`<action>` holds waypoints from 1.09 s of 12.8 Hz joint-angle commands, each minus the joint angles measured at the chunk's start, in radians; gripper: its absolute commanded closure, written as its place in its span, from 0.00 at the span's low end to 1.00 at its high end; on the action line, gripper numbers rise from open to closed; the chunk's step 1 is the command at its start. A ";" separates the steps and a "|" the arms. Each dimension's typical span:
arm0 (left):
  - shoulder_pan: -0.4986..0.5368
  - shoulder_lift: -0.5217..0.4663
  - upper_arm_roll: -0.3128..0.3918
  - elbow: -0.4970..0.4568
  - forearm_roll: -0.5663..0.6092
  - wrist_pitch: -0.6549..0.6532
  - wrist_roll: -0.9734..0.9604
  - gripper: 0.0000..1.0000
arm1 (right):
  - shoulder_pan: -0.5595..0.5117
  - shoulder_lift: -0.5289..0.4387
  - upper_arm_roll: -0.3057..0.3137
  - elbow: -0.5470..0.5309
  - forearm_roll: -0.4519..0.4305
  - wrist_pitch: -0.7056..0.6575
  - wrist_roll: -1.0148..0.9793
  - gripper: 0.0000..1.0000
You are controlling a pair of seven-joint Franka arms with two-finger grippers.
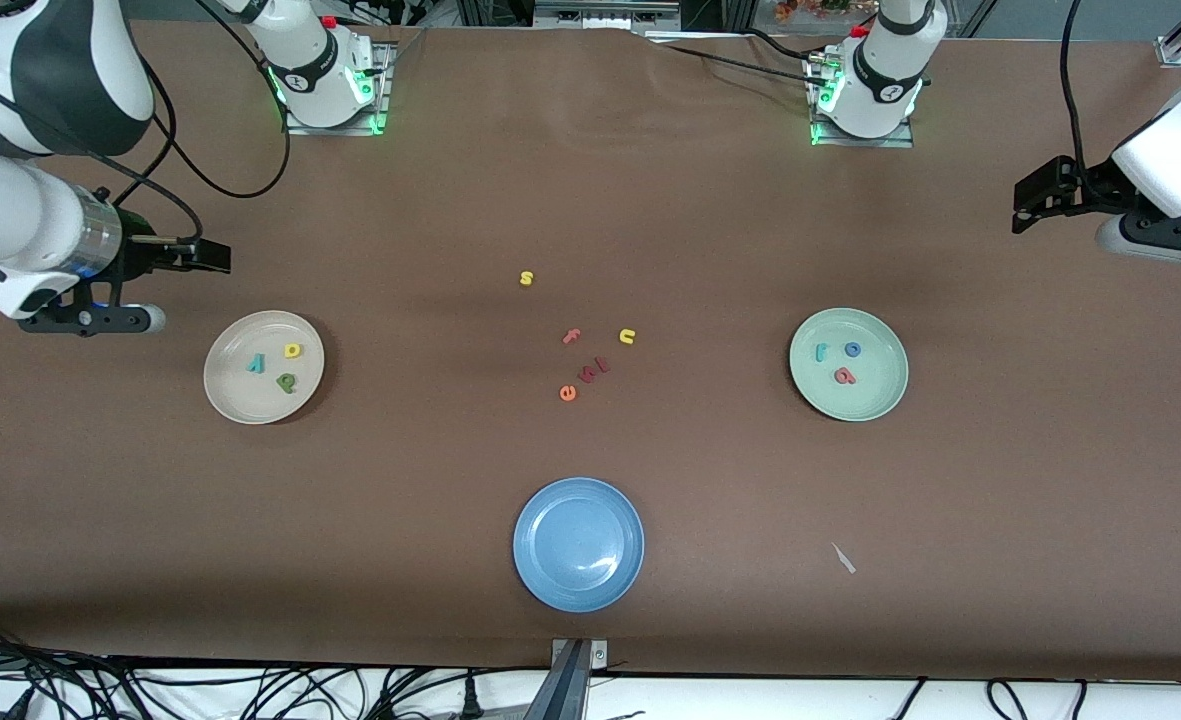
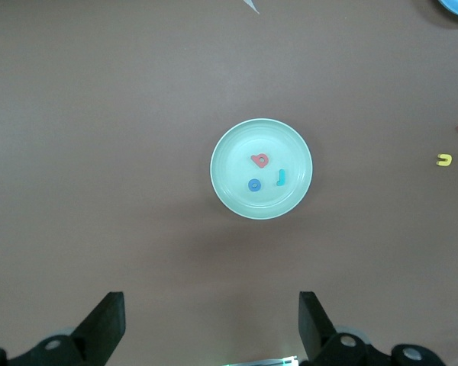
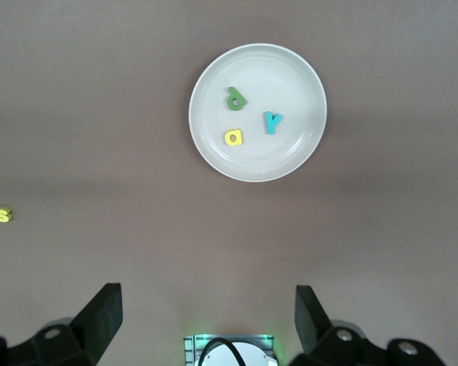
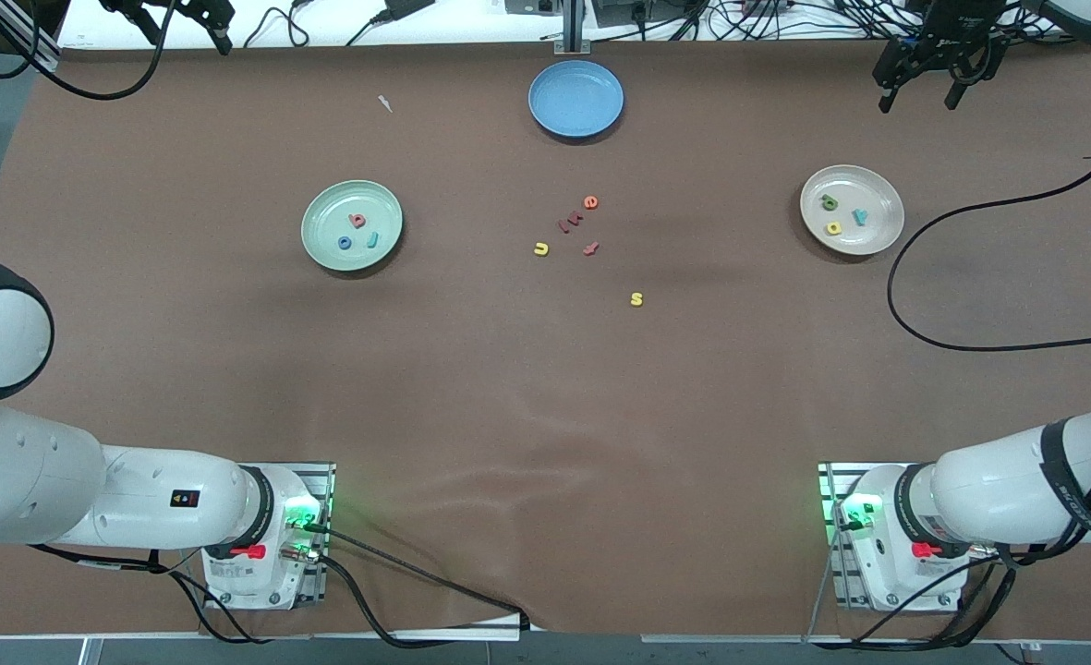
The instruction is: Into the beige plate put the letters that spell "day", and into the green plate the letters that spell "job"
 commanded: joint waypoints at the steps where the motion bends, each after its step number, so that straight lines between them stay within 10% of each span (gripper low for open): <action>1: -0.003 -0.070 0.002 -0.089 -0.011 0.043 -0.009 0.00 | -0.033 -0.031 0.041 -0.018 -0.011 -0.002 0.004 0.00; 6: 0.095 -0.081 -0.090 -0.103 -0.026 0.044 -0.013 0.00 | -0.062 -0.056 0.036 -0.015 0.013 0.007 -0.267 0.00; 14: 0.024 -0.081 -0.023 -0.101 -0.025 0.040 -0.015 0.00 | -0.074 -0.065 0.035 0.005 -0.012 0.007 -0.227 0.00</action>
